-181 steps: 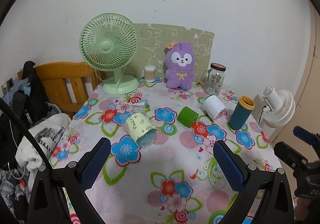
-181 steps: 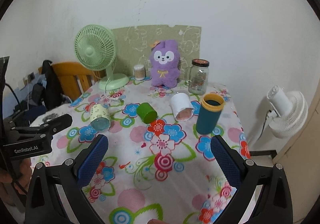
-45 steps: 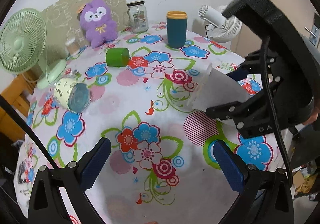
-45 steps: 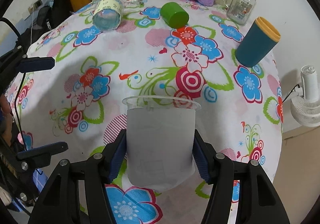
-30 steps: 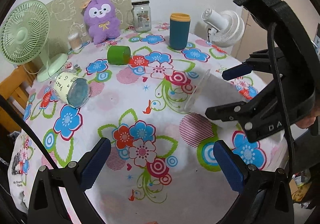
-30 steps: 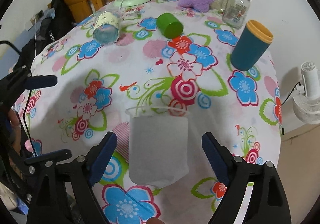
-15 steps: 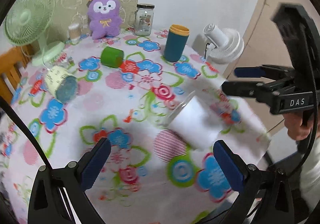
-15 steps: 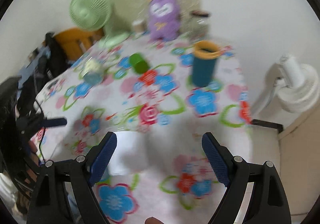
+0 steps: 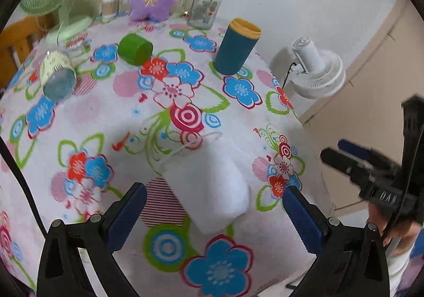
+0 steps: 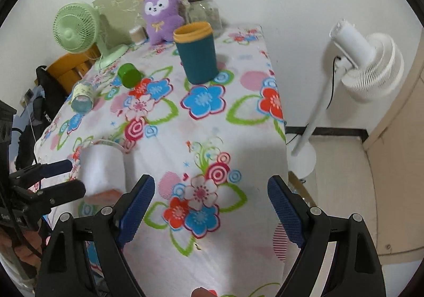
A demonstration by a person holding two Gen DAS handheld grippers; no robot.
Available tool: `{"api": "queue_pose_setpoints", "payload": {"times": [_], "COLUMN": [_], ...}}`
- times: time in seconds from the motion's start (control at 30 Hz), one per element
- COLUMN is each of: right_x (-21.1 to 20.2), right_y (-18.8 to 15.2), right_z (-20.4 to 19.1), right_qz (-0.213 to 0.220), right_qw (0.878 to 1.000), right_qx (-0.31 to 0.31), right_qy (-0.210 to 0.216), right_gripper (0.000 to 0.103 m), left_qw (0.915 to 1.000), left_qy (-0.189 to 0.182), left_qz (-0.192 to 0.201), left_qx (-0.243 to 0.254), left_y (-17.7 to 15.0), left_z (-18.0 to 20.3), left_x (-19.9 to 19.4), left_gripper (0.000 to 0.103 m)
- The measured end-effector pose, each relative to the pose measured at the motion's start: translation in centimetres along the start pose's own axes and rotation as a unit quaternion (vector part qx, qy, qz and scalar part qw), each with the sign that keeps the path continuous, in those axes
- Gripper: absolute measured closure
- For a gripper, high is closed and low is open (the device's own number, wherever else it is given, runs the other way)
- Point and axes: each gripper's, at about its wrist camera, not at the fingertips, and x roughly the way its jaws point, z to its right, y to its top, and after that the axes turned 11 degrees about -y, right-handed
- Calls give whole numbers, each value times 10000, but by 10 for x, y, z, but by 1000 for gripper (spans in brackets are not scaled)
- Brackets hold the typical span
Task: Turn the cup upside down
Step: 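Close the left gripper on the white cup while the right gripper opens and withdraws, then rotate the left gripper to turn the white cup rim down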
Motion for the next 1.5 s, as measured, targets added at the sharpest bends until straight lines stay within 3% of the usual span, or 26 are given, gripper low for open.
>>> {"api": "queue_pose_setpoints", "payload": {"times": [0.13,0.47,0.7,0.83,1.2,1.5], "right_x": [6,15,16,16,20,16], "right_y": [-4,-8,-9,-9,-16,-27], "right_z": [5,12,16,16,6,-19], "right_qz": [3,-2,-4,-2,-32,54], "right_qw": [10000,10000,9999,9999,9999,9979], "right_qx": [-7,20,98,105,-42,-494], "right_qy": [-40,5,23,32,111,405], "right_gripper": [14,14,14,14,14,14], "left_qw": [9997,9977,9960,9961,9972,9954], "left_qy": [237,177,281,274,178,47], "left_qz": [-37,-132,-239,-245,-275,-907], "left_qx": [-44,-642,-816,-806,-666,-302], "left_y": [-3,-6,-10,-13,-14,3], "left_z": [1,-9,-13,-13,-12,-17], "left_x": [17,43,47,47,33,-2], "left_gripper": [0,0,19,29,31,31]}}
